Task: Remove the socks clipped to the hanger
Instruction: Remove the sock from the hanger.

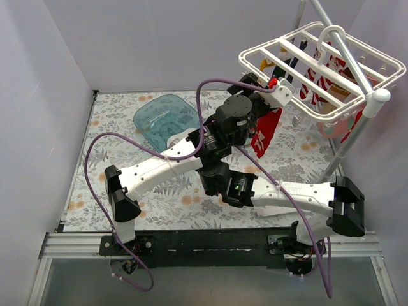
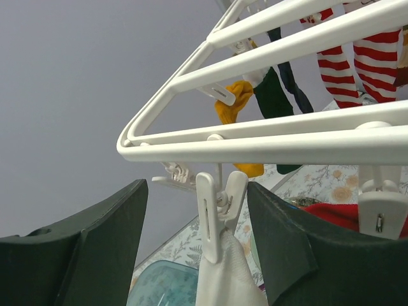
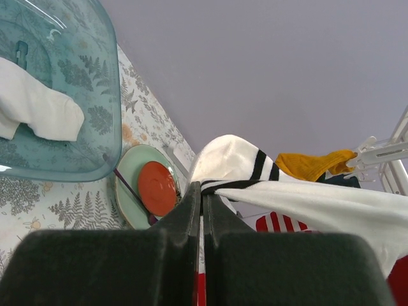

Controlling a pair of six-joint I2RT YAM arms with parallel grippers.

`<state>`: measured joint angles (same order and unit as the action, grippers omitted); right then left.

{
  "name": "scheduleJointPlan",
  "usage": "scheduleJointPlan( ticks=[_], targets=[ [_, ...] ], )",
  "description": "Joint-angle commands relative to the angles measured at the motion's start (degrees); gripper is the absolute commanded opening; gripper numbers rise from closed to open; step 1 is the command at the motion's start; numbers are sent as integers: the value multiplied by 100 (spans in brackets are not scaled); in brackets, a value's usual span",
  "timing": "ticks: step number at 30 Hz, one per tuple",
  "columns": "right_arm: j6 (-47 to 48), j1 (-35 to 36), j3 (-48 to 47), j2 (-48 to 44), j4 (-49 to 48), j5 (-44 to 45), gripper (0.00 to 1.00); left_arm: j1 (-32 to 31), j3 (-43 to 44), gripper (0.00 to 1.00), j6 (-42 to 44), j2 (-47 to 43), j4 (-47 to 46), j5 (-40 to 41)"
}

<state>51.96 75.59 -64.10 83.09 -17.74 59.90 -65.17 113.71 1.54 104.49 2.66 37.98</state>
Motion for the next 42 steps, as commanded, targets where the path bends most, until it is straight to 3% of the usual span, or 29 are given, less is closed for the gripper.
scheduleJointPlan(
  ticks=[1,11,20,25,29,33,38,42],
  targets=[
    [42,254,-86,-364,-555,-356,1,162,-15,62,83,133,-230,-185],
    [86,289,2,-451,-626,-382,1,180,-367,48,338,72,-1012,-414],
    [95,298,46,-495,-652,-391,1,189,-420,13,268,1,-1171,-554],
    [95,298,81,-513,-670,-400,1,197,-411,9,154,-42,-1136,-633],
    [68,298,125,-513,-687,-426,1,206,-367,14,-22,-86,-1030,-686],
    [-11,298,134,-531,-661,-435,1,224,-463,30,-371,-244,-925,-800],
    [-169,298,134,-513,-512,-479,1,232,-736,58,-856,-674,-802,-994],
    [-362,289,108,-460,-319,-497,1,241,-1122,69,-1322,-1122,-661,-1064]
  ],
)
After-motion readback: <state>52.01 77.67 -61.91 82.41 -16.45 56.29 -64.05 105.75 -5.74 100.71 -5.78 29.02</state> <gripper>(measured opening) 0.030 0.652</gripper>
